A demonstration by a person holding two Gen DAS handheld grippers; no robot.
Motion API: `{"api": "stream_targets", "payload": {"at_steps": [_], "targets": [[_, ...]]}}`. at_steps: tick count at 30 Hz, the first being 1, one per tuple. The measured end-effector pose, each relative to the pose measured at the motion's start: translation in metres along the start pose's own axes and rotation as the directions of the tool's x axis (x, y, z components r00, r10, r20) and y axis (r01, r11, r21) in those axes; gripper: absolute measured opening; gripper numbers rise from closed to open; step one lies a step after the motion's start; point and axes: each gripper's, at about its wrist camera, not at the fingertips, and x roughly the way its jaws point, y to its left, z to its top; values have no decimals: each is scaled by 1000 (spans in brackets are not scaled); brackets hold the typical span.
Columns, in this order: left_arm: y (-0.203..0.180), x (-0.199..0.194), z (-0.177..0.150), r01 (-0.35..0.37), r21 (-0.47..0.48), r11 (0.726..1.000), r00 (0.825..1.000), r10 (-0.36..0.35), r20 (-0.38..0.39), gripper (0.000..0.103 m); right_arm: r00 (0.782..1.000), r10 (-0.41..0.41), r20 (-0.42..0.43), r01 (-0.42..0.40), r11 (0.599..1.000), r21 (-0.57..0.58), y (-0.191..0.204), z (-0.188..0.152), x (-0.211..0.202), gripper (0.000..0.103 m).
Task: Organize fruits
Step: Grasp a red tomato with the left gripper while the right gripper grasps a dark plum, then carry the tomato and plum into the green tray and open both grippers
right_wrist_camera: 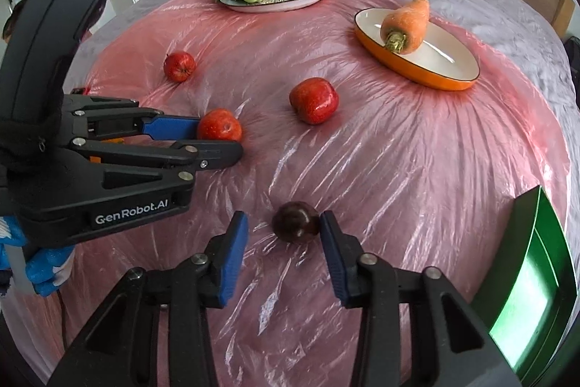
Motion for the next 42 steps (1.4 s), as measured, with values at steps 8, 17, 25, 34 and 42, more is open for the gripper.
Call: {"api": "stream_targets", "payload": {"at_steps": [8, 17, 25, 34, 42], "targets": [[-5, 9, 2, -23, 16, 1000, 1000, 23, -3, 28, 999, -18, -32, 18, 1000, -8, -3, 1, 13, 62], [-1, 0, 0, 5, -1, 1000, 1000, -5, 22, 27, 1000, -6, -25, 7, 1000, 18, -10, 1, 9, 33], [3, -16, -3, 25, -24, 999, 999, -24, 38, 27, 999, 15, 33, -17, 998, 58, -12, 1, -15, 33], [1, -44, -15, 24, -32, 999, 998, -23, 58, 27, 992, 61, 108, -69, 995, 75, 2, -10, -52, 33], [-28, -75, -29, 64, 9, 998, 995, -65, 73, 27, 986, 60, 156, -79, 990, 117, 6, -43, -89, 33]]}}
